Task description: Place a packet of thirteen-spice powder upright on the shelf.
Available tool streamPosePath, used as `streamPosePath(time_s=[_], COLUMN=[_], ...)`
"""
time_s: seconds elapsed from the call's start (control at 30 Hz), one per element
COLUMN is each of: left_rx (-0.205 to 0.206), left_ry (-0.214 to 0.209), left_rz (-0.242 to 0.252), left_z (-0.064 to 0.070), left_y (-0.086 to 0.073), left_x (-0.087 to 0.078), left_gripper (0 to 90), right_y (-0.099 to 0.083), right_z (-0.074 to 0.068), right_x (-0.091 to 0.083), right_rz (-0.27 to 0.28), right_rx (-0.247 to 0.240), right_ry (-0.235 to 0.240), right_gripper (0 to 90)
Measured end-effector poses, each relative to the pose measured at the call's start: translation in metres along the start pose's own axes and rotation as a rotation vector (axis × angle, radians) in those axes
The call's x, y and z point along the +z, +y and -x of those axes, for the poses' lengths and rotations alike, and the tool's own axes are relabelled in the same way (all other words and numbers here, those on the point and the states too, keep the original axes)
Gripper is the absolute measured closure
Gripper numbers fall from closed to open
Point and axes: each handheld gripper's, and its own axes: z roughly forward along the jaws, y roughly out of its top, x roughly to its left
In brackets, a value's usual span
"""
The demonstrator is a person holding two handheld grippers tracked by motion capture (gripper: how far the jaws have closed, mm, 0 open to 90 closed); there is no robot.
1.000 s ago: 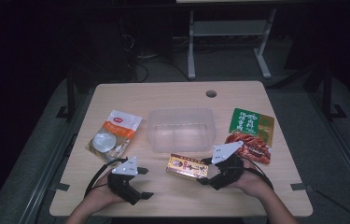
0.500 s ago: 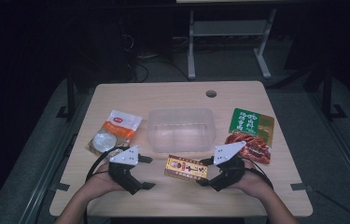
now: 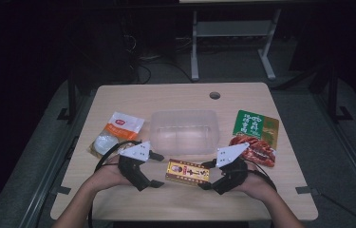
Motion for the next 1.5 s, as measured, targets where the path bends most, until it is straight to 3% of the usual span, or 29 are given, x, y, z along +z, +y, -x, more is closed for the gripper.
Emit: streamPosePath(time_s=[0.37, 0.67, 0.97, 1.37, 1.5], left_rx=[0.034, 0.057, 0.036, 0.018, 0.016], left_ry=[-0.035, -0.044, -0.064, -0.09, -0.099], left_rz=[-0.007, 0.006, 0.023, 0.02, 0.013], left_z=[-0.005, 0.0, -0.001, -0.002, -0.003], left_y=[0.017, 0.022, 0.019, 0.014, 0.013], left_x=[0.015, 0.024, 0.025, 0.029, 0.029], left_gripper=[12.4, 15.0, 24.9, 28.0, 28.8], right_y=[0.004, 0.006, 0.008, 0.007, 0.007], right_z=[-0.002, -0.002, -0.004, -0.002, -0.002], right_x=[-0.002, -0.002, 0.002, 0.004, 0.005], right_rz=[0.033, 0.061, 0.063, 0.053, 0.05], right_rx=[-0.01, -0.024, -0.033, -0.051, -0.031], right_ry=[0.008, 0.016, 0.03, 0.043, 0.054], right_gripper=[32.0, 32.0, 32.0, 32.0, 31.8])
